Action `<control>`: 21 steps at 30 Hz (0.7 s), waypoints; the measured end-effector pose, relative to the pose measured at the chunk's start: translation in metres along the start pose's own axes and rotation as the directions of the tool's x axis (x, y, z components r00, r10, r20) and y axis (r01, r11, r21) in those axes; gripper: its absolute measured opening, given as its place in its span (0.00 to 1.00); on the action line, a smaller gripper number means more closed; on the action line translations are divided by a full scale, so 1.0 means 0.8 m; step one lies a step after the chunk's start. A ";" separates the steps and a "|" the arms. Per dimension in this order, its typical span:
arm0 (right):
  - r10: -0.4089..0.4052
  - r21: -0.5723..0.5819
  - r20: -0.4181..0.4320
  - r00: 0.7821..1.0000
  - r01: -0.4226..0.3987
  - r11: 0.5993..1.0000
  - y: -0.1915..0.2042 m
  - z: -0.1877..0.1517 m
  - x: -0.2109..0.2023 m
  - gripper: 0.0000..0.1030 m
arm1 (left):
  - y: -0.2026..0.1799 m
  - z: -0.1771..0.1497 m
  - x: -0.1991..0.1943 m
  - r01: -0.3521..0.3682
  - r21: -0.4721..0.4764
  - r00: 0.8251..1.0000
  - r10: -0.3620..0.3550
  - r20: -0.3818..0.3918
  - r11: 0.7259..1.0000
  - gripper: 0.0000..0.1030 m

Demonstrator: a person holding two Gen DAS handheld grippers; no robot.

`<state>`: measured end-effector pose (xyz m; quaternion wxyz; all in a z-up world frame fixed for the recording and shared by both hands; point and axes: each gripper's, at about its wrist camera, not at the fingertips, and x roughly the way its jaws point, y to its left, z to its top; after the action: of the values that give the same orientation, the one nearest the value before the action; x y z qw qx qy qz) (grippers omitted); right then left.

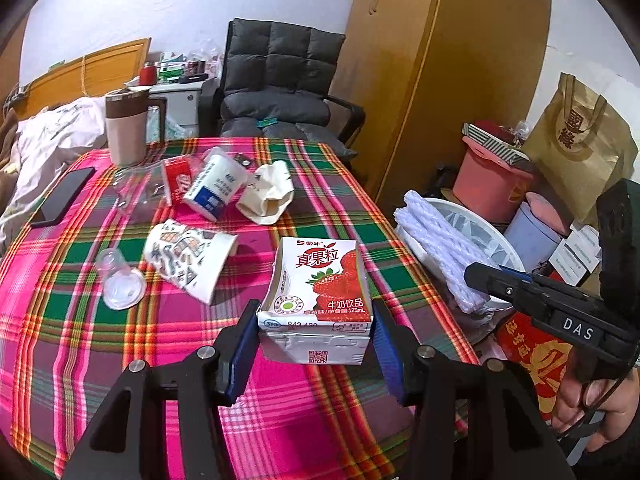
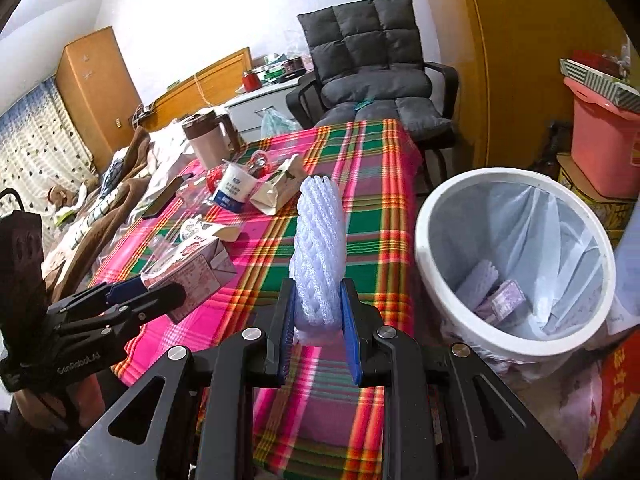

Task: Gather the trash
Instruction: 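Carry the carton and foam net over the white bin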

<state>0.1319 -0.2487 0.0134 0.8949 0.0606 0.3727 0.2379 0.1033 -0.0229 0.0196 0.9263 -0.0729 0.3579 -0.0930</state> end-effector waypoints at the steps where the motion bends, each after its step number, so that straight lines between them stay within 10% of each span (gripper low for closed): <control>1: -0.006 0.005 0.004 1.000 0.005 1.000 -0.003 0.000 -0.002 0.24 | -0.003 0.002 0.002 0.004 0.005 1.000 -0.004 0.000 1.000 0.52; 21: -0.107 0.131 0.044 0.993 0.100 0.986 -0.078 -0.004 -0.033 0.24 | -0.077 0.031 0.050 0.087 0.103 0.996 -0.084 -0.029 0.991 0.52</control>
<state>0.1372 -0.3161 0.0102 0.9095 0.1050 0.3669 0.1650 0.1417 -0.0900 0.0238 0.9196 -0.0385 0.3602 -0.1520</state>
